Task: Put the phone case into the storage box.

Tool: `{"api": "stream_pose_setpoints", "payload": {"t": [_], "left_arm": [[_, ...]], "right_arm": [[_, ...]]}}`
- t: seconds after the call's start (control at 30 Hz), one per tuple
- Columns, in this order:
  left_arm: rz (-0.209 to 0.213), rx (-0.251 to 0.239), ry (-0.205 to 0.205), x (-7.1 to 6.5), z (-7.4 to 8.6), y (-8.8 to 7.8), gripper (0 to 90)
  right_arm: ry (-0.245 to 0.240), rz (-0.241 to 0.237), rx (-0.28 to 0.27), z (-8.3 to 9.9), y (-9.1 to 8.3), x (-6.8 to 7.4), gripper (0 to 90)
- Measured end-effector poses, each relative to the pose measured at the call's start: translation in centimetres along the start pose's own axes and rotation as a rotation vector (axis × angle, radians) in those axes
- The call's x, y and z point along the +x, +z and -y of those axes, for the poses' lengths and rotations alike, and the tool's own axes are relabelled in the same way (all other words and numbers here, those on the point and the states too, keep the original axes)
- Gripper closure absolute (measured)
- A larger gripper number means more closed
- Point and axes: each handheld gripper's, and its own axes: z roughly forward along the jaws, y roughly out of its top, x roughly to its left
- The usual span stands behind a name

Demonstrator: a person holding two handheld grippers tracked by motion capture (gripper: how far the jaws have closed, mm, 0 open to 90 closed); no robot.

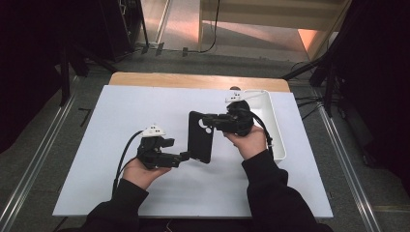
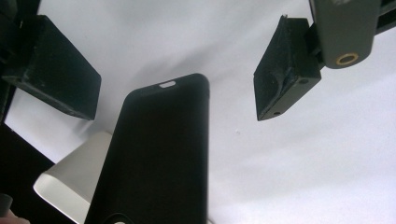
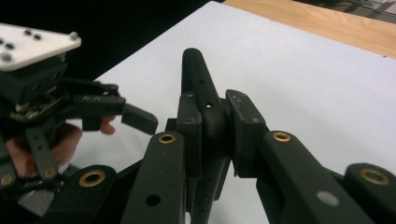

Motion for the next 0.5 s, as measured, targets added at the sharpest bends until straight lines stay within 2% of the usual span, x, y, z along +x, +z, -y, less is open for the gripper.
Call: {"api": "stream_pose_setpoints", "payload": {"t": [0.2, 0.33, 0.4, 0.5], "left_arm": [[0.018, 0.051, 0.028, 0.2, -0.4, -0.5, 15.2], [0.042, 0.088, 0.039, 0.3, -0.6, -0.5, 15.2], [0.061, 0.102, 0.057, 0.3, -0.7, -0.5, 15.3], [0.058, 0.113, 0.087, 0.1, -0.8, -0.5, 15.4]], "right_arm": [[-0.077, -0.045, 0.004, 0.1, -0.7, -0.1, 74.8], [-0.100, -0.072, 0.007, 0.2, -1.2, -0.2, 74.7], [-0.126, -0.085, 0.011, 0.2, -1.5, -0.1, 74.8], [-0.166, -0.096, 0.016, 0.2, -1.8, 0.1, 74.7]]}}
